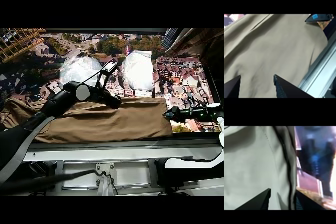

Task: Fold the clothes and pants, and hang the long-sleeved shirts on hangers.

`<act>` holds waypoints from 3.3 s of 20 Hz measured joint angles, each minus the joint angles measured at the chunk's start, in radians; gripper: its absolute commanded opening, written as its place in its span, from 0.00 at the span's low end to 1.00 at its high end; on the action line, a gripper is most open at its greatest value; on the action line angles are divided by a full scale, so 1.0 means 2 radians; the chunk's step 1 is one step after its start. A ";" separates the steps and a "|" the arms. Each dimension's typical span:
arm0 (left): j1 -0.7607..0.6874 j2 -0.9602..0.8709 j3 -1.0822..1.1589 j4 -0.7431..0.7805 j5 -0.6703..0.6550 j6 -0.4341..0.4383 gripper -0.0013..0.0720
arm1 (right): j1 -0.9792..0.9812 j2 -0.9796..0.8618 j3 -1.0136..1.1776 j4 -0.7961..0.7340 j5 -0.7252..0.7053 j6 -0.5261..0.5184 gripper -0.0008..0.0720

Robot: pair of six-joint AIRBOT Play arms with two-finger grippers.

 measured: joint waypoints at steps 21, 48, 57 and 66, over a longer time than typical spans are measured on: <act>-0.030 -0.130 0.000 -0.161 0.022 0.043 0.04 | 0.063 0.086 0.086 -0.074 0.048 0.191 0.04; -0.066 -0.207 0.011 -0.418 -0.020 0.188 0.04 | 0.068 0.202 0.223 -0.121 0.212 0.330 0.05; 0.177 -0.005 -0.011 -0.366 -0.195 0.202 0.04 | 0.225 0.202 0.222 -0.123 0.162 0.433 0.05; 0.357 0.234 -0.134 -0.362 -0.254 0.173 0.04 | 0.518 0.166 0.217 -0.183 0.008 0.572 0.05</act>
